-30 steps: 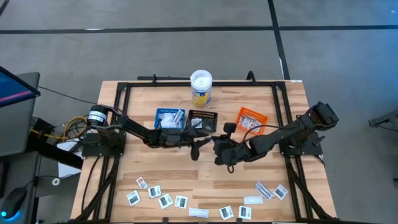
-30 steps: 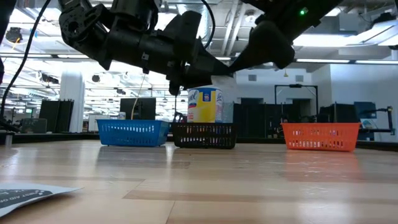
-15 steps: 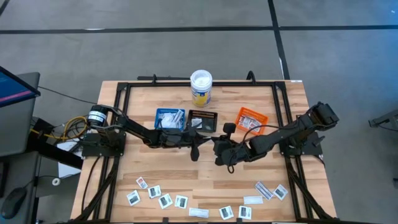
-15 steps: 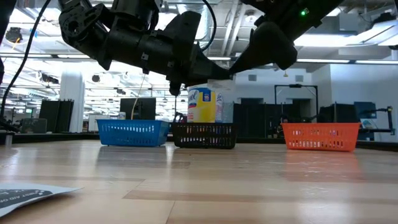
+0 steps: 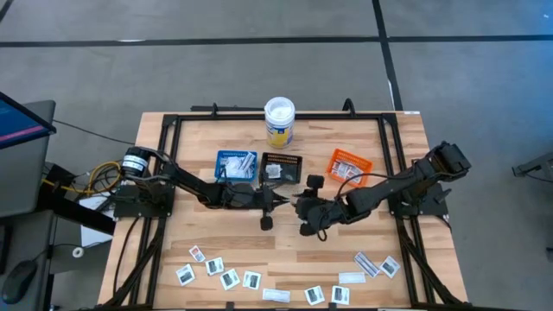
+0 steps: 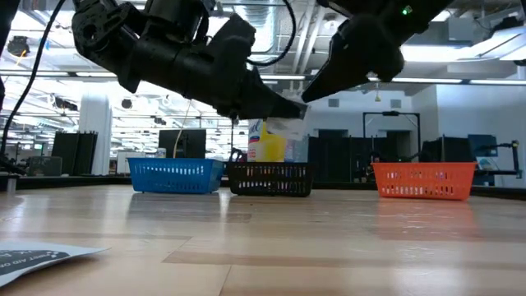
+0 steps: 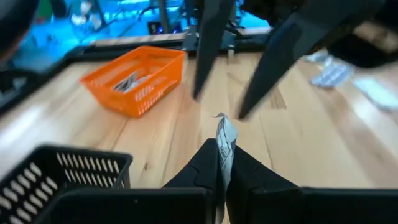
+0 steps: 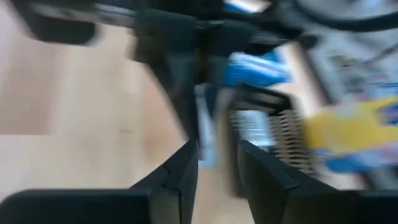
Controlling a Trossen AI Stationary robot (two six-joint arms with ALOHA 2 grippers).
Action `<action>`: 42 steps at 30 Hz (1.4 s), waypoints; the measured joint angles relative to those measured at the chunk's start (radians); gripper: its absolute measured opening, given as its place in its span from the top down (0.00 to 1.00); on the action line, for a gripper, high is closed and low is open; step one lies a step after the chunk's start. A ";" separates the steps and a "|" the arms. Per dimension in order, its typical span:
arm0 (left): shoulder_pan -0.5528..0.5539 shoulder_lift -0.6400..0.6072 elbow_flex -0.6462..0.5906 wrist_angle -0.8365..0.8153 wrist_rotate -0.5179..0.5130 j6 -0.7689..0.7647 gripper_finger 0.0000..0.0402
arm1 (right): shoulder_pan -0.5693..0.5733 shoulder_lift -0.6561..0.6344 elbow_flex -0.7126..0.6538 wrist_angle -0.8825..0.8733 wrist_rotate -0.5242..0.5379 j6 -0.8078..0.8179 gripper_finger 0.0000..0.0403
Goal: Pick & Place First Aid Supplies
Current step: Put the black towelette pack into the black bin
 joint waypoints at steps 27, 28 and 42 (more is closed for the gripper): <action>-0.067 0.000 0.000 -0.007 -0.024 0.236 0.98 | -0.060 0.003 0.003 0.029 -0.360 -0.086 0.98; -0.066 0.000 0.001 -0.008 -0.024 0.236 0.98 | -0.060 -0.001 0.004 0.019 -0.361 -0.098 0.98; -0.065 -0.001 0.003 -0.017 -0.035 0.227 0.97 | -0.058 -0.087 0.000 -0.103 -0.371 -0.044 0.98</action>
